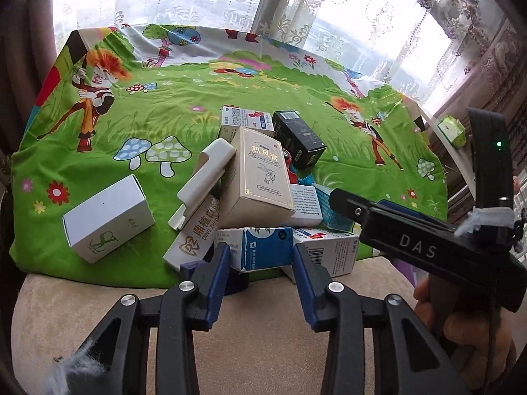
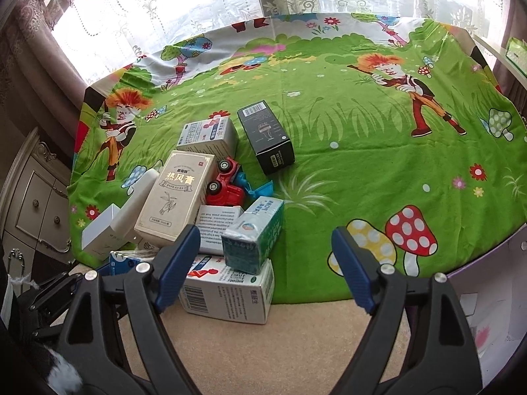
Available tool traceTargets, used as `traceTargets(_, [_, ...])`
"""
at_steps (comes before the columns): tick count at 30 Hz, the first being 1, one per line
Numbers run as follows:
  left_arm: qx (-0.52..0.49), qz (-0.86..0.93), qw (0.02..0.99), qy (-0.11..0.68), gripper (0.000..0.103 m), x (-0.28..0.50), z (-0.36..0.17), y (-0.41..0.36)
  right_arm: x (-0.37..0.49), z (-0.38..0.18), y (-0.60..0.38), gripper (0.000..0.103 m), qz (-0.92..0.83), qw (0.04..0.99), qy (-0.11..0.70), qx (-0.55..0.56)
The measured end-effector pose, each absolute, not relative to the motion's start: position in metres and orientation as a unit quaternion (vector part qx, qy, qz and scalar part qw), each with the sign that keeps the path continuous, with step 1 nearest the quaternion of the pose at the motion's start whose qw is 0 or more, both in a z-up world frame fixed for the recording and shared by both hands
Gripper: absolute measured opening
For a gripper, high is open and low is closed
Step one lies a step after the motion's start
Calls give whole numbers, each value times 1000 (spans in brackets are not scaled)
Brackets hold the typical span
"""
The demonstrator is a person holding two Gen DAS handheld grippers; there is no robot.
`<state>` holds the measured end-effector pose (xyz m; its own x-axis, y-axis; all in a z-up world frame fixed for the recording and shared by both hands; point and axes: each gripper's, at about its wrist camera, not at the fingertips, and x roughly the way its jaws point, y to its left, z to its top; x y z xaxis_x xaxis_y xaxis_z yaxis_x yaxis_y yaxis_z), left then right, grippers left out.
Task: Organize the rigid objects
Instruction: 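Grasp the teal box with the right gripper while the left gripper grasps the blue-white box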
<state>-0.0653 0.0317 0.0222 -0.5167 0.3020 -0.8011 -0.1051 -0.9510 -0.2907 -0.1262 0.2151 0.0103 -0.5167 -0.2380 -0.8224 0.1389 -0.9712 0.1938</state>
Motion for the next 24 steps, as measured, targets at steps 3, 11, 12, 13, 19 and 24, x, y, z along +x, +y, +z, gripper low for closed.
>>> traceTargets(3, [-469,863,125,-139,38,-58,24,19,-129,5,207,84,-865,112,-34,487])
traceTargets(11, [-450,862,136,-190,38,-40,27,-2,-132,-5,207,53,-855,122,-40,503])
traceTargets(12, [-450,861,138,-193,38,-37,27,-3,-132,-7,209,43,-853,125,-44,505])
traceTargets(13, [-448,861,142,-196,38,-35,27,-4,-132,-7,209,40,-853,126,-47,505])
traceTargets(19, [-432,866,150,-204,37,-23,30,-8,-123,1,218,33,-867,122,-60,480])
traceTargets(24, [-416,870,162,-210,37,-12,35,-10,-107,12,230,33,-882,112,-69,453])
